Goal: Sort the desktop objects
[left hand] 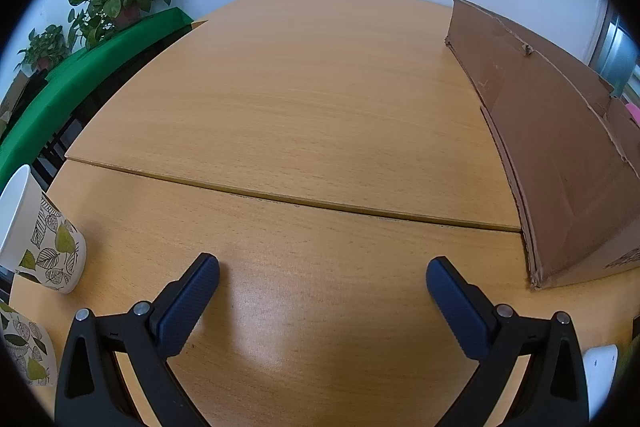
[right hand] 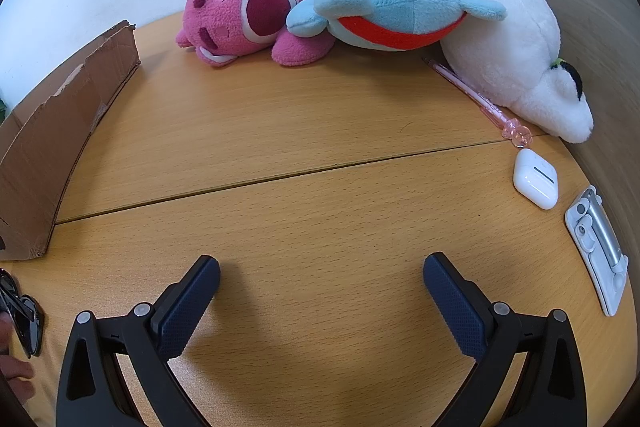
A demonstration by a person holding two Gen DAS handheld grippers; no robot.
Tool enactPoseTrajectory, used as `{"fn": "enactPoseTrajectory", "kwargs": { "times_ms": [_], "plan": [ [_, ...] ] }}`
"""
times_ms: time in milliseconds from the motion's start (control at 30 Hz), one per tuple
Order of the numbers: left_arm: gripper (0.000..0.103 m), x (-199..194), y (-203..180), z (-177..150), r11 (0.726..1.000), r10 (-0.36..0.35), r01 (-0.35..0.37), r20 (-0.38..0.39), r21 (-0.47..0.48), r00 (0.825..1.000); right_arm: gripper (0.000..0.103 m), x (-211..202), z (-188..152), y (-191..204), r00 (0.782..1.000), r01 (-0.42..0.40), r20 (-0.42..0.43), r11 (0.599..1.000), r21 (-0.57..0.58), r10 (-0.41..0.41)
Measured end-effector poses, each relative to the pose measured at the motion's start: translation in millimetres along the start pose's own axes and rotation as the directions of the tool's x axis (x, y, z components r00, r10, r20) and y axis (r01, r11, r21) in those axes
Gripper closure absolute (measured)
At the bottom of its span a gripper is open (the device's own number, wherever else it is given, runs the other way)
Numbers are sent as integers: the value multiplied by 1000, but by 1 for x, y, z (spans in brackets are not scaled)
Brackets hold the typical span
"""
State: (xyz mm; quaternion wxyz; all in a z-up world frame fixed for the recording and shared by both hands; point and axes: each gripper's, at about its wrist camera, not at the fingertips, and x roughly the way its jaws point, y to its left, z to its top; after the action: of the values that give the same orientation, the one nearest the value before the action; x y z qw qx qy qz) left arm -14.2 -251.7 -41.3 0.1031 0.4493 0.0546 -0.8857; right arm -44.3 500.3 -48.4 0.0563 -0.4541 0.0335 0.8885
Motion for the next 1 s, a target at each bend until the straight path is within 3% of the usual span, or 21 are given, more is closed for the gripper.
{"fn": "enactPoseTrajectory", "kwargs": {
  "times_ms": [133, 267, 400, 500, 567, 600, 667, 767, 900, 1000],
  "plan": [
    [1, -11, -4, -8, 1000, -6, 6, 4, 6, 1000, 0, 0, 0, 0, 1000, 0, 0, 1000, 0, 0],
    [0, -64, -23, -19, 998, -15, 7, 142, 61, 990, 0, 0, 0, 0, 1000, 0, 0, 1000, 0, 0],
    [0, -135, -55, -30, 994, -27, -4, 291, 105, 956, 0, 0, 0, 0, 1000, 0, 0, 1000, 0, 0],
    [0, -178, -78, -44, 993, -71, 27, 396, 115, 915, 0, 1, 0, 0, 1000, 1, 0, 1000, 2, -1],
    [0, -192, -95, -53, 991, -74, 21, 424, 129, 903, 0, 0, -2, 1, 1000, 7, 0, 1000, 9, -7],
    [0, -194, -103, -56, 990, -81, 28, 405, 136, 911, 0, 1, -2, 1, 1000, 11, 0, 1000, 15, -11],
    [0, -191, -115, -58, 979, -169, 121, 328, 161, 929, 0, 1, -3, 1, 1000, 14, 0, 1000, 18, -14],
    [0, -183, -130, -68, 941, -325, 291, 220, 174, 920, 0, 1, -2, 1, 1000, 13, 0, 1000, 18, -13],
    [1, -166, -154, -91, 917, -372, 344, 119, 201, 921, 0, -3, -7, 3, 1000, 25, -10, 999, 33, -25],
    [1, -160, -160, -106, 900, -415, 401, 59, 172, 908, 0, -15, -21, 15, 998, 38, -54, 998, 53, -35]
  ]
}}
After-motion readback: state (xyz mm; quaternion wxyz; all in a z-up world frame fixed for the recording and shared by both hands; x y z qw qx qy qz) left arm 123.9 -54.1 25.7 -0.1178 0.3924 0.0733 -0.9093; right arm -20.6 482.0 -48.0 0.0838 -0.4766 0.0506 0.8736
